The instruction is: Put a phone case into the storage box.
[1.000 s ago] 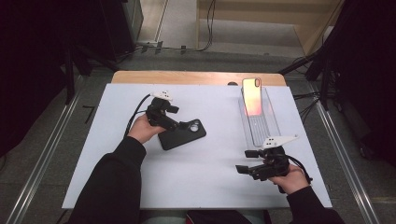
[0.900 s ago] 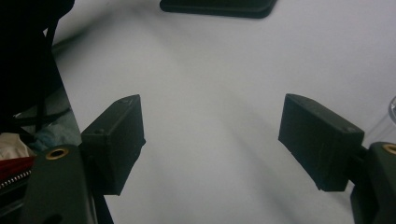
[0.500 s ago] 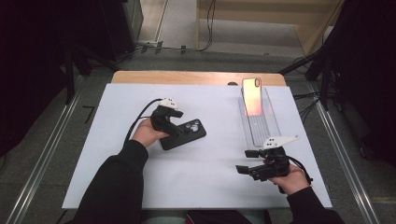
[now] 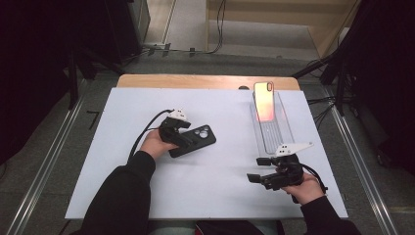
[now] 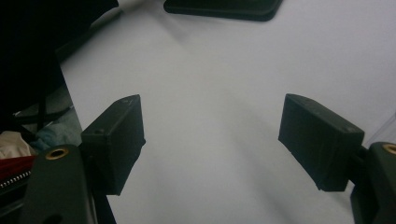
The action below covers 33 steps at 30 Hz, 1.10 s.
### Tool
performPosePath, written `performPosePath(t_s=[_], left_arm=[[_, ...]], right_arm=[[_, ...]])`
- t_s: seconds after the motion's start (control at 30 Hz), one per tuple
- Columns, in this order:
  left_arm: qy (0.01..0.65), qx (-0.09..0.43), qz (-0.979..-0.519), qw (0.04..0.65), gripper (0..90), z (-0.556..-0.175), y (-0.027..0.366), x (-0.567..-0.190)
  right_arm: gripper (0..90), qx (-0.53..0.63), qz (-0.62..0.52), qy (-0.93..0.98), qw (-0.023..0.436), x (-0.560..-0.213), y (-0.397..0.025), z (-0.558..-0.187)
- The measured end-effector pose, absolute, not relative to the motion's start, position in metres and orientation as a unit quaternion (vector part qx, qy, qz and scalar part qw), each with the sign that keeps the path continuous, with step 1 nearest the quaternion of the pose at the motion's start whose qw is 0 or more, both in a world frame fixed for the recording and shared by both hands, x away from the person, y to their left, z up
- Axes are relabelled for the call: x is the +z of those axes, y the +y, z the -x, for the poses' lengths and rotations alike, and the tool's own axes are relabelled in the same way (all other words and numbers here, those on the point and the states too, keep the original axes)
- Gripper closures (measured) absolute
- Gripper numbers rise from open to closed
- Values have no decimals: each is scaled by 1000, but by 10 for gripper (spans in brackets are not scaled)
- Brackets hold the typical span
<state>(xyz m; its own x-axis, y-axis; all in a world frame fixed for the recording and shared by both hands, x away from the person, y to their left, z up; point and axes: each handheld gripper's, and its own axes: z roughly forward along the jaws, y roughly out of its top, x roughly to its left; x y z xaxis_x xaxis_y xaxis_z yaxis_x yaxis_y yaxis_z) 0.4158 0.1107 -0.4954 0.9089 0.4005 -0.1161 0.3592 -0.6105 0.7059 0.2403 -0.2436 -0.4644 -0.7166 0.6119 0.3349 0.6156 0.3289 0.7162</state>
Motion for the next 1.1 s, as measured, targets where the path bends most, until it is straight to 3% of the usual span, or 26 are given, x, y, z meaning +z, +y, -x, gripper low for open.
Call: performPosePath(t_s=[0.17,0.53,0.73,1.1], left_arm=[[209,40,-906,366,119,-414,110,-503],[214,30,-900,380,114,-414,114,-508],[183,67,-916,352,95,-407,107,-510],[182,82,-914,353,125,-403,107,-511]], right_arm=[[206,-441,376,-815,3,-464,-244,-240],[205,-437,380,-815,3,-465,-244,-240],[206,-436,381,-816,3,-465,-243,-240],[206,-434,379,-817,5,-466,-242,-241]])
